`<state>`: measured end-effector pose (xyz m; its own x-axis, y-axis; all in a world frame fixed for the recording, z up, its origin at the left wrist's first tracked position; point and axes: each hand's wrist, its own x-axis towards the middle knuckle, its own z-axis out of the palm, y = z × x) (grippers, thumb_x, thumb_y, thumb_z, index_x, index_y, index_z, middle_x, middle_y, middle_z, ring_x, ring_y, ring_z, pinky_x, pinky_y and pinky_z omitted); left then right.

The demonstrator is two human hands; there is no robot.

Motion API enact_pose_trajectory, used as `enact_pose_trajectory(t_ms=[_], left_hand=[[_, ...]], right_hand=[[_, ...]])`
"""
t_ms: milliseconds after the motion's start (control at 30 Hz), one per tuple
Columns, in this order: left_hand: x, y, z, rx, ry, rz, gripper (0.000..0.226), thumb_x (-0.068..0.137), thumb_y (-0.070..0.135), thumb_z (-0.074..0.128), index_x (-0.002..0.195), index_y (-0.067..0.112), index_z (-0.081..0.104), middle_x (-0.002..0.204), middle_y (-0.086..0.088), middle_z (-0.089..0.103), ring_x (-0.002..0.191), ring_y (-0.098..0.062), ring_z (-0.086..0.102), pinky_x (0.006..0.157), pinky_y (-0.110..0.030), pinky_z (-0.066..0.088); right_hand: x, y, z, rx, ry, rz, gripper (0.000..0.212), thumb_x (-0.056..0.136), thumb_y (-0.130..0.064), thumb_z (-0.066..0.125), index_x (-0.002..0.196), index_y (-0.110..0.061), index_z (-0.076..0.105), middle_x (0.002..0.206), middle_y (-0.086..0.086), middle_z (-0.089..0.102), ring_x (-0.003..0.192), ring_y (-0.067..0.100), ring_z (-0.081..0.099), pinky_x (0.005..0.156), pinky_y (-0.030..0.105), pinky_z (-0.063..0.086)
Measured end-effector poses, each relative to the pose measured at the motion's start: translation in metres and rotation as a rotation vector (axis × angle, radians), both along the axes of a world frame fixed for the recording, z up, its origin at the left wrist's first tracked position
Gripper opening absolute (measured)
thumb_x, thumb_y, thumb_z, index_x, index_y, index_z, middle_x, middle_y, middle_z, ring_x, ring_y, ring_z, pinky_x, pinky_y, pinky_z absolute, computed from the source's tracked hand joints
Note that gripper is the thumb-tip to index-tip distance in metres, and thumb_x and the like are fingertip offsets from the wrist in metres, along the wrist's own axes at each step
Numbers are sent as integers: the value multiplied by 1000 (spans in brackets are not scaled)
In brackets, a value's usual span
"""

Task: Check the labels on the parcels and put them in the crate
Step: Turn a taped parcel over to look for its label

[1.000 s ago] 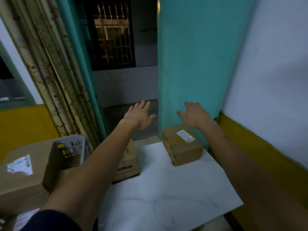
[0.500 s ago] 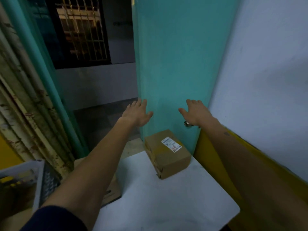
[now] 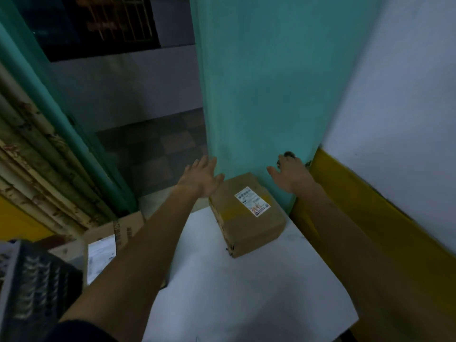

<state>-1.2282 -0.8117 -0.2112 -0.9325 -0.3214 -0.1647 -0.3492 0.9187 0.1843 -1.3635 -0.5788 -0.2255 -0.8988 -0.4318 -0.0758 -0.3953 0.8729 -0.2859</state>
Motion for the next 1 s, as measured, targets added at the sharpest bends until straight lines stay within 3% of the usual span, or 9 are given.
enact_pose_trajectory(t_ms=[67,200,333,600,800,1000], left_hand=[[-9,2,-25,20,-28,35,69,106,56,29,164,25,8,172,-10,2,158,-32,6,126,-50,7],[-12,8,-91,51,-151,84,71,105,62,21,164,29,2,171,-11,-6,158,-33,0,126,-54,6],[2,31,-154,147,-293,128,75,102,66,22,164,30,-1,171,-15,-8,158,-35,-1,127,-56,5],[-5,64,-208,417,-334,208,87,95,78,25,161,35,-12,171,-13,-1,151,-43,26,120,-58,30],[-4,64,-218,499,-290,235,92,94,76,36,159,38,-17,172,-8,-8,150,-41,31,117,-57,36],[-3,57,-208,569,-188,221,92,96,70,44,160,37,-13,171,-2,-4,147,-37,36,110,-48,47]], right_hand=[[-12,3,-29,-18,-59,-28,64,103,-54,38,147,-8,41,150,21,44,137,39,40,111,50,40],[-22,5,-89,-53,-209,-50,58,104,-49,41,144,-7,40,144,23,47,132,39,43,109,48,38],[-21,11,-140,-103,-365,-157,66,104,-52,42,153,-9,33,152,22,42,137,40,42,112,47,37],[-21,8,-191,-149,-562,-218,82,102,-61,40,162,-14,11,162,20,29,146,41,34,114,48,33],[-13,5,-203,-201,-503,-135,60,104,-43,52,146,-4,32,136,19,62,117,37,62,79,31,42],[-10,6,-188,-241,-449,-130,43,101,-42,56,124,-6,49,128,15,67,111,35,65,76,32,46]])
